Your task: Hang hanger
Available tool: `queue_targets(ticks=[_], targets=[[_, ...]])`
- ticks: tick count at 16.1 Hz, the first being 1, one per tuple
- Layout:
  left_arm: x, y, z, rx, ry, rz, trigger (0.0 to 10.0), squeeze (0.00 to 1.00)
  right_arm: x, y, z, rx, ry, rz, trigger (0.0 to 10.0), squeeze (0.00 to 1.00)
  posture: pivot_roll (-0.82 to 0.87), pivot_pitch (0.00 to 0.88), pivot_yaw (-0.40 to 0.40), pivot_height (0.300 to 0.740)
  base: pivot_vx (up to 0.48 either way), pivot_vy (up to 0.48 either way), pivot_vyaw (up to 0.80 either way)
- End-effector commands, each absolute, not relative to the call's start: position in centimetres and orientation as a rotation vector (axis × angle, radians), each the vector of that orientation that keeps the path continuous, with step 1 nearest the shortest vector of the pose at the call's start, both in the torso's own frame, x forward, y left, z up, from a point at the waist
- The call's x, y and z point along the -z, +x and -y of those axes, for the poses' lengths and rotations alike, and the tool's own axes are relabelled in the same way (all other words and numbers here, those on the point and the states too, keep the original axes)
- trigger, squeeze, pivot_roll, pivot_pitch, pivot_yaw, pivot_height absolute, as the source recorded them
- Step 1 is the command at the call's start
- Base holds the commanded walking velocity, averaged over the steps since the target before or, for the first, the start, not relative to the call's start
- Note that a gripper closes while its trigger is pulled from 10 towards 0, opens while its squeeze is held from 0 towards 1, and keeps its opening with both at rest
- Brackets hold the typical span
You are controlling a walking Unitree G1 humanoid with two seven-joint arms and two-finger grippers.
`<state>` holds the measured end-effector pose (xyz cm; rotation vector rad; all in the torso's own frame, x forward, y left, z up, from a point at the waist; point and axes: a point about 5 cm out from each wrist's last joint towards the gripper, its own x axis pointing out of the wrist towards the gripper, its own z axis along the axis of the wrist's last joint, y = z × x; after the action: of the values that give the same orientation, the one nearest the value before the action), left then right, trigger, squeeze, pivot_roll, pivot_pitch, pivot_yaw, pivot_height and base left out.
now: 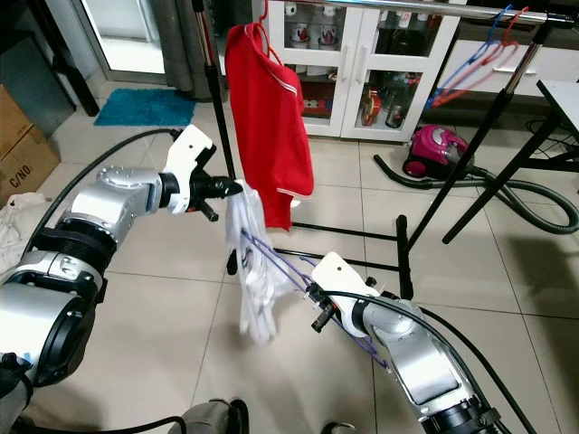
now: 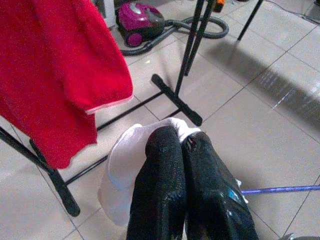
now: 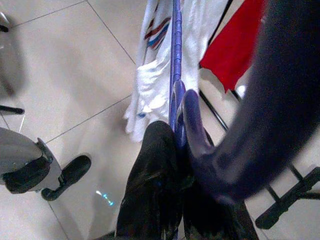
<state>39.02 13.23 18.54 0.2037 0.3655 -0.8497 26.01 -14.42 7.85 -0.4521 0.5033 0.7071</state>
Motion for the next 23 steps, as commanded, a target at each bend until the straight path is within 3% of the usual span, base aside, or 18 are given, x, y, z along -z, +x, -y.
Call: queue_targets(ticks=[1, 11, 23], targets=[[-19.6, 39.0, -13.2, 0.861, 0.179, -0.323, 10.0, 0.0, -7.5, 25.9, 14.5, -0.702, -0.441, -0.528, 10.0, 0.0, 0.11, 0.094, 0.043, 0.74, 0.0, 0.0, 0.0], [-20.3, 39.2, -14.4, 0.774, 0.182, -0.315, 10.0, 0.0, -8.2, 25.5, 15.3, -0.712, -0.429, -0.525, 10.0, 0.0, 0.11, 0.095, 0.044, 0.74, 0.0, 0.0, 0.0], [-21.7, 37.3, -11.3, 0.928, 0.132, -0.282, 10.0, 0.0, -6.5, 26.2, 14.6, -0.644, -0.441, -0.603, 10.0, 0.0, 0.12, 0.097, 0.047, 0.74, 0.0, 0.0, 0.0]])
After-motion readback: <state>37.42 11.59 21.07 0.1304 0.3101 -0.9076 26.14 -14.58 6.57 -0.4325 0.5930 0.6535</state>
